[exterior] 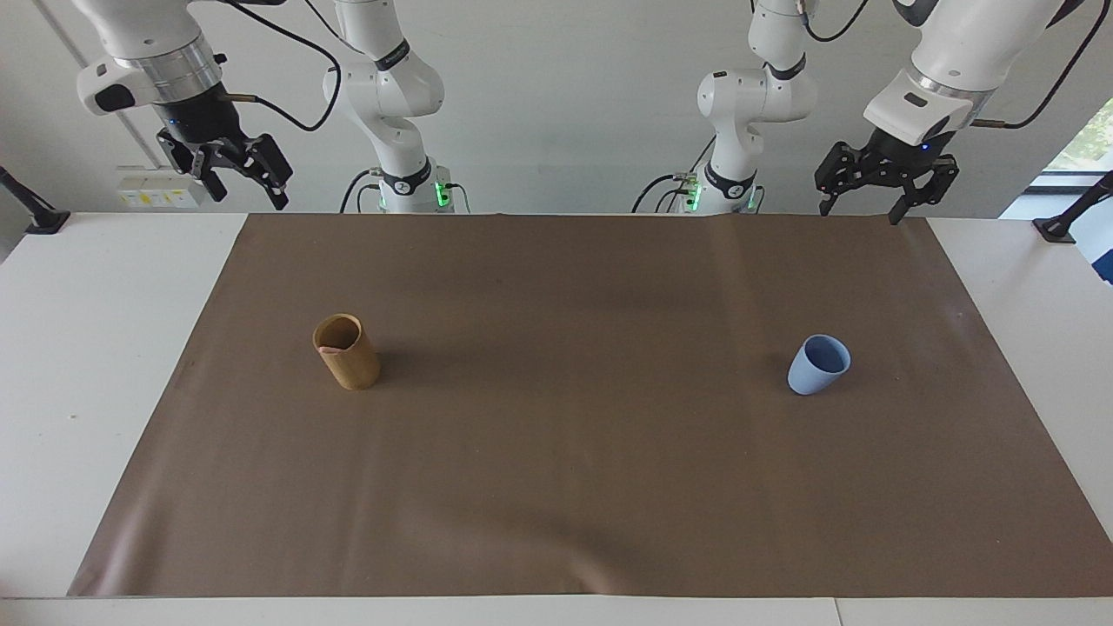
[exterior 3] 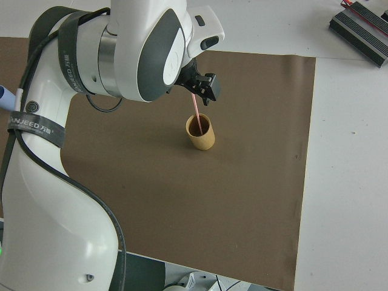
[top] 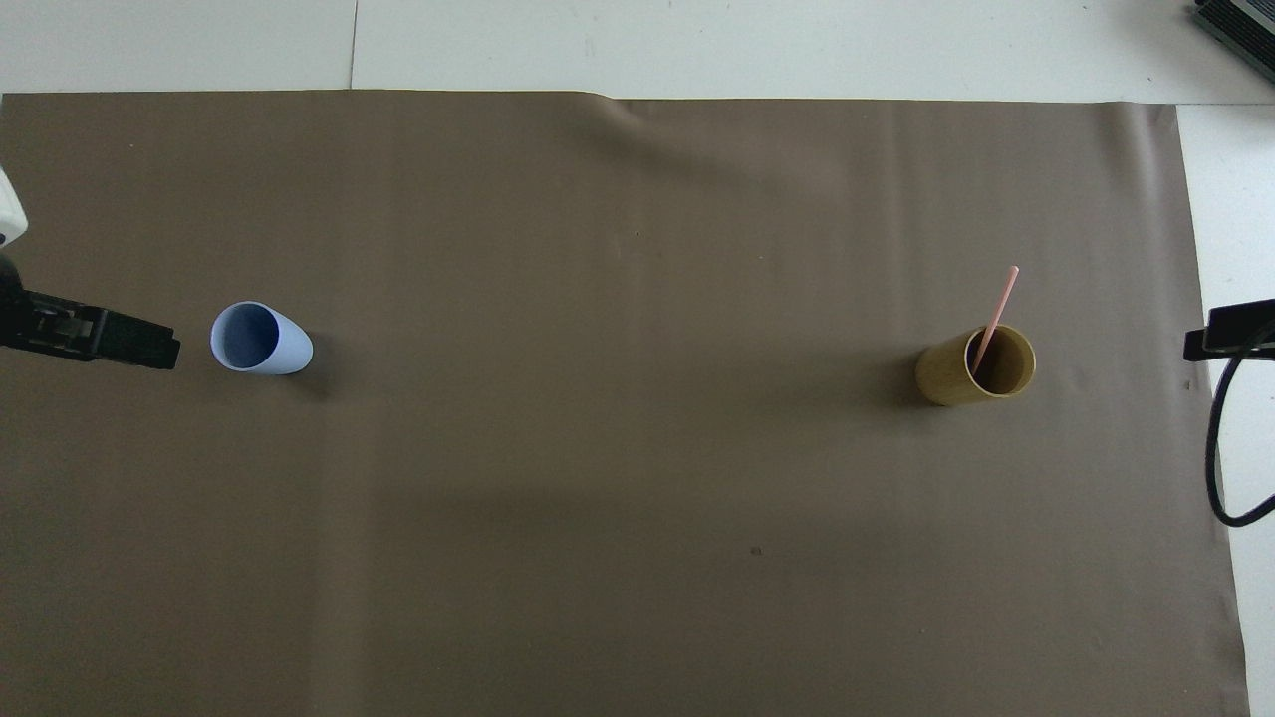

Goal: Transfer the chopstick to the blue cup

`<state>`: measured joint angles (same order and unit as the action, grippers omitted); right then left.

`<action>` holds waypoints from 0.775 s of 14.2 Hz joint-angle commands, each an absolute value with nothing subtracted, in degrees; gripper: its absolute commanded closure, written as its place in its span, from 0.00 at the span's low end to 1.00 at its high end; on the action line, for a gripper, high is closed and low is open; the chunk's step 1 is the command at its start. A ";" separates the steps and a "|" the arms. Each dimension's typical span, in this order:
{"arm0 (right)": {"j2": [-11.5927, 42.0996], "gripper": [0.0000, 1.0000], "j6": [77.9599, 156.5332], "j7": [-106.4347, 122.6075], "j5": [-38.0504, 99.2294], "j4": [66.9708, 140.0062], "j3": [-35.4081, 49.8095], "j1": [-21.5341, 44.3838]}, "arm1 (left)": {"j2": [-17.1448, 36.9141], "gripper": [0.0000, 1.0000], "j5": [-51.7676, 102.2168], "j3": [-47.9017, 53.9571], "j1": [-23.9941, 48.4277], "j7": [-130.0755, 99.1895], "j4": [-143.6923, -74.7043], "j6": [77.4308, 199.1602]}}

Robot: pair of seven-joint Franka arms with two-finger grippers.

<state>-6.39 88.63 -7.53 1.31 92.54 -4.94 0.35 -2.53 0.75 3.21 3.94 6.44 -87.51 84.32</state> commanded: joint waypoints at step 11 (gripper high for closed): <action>-8.00 0.00 88.68 -2.64 -1.05 95.80 -4.48 1.76 | -4.04 0.00 1.41 3.43 3.25 6.86 -88.94 83.85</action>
<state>-6.54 88.57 -4.94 0.15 94.22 -4.70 2.01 -2.67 0.75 3.27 3.94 6.50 -87.53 84.32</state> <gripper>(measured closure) 0.000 0.000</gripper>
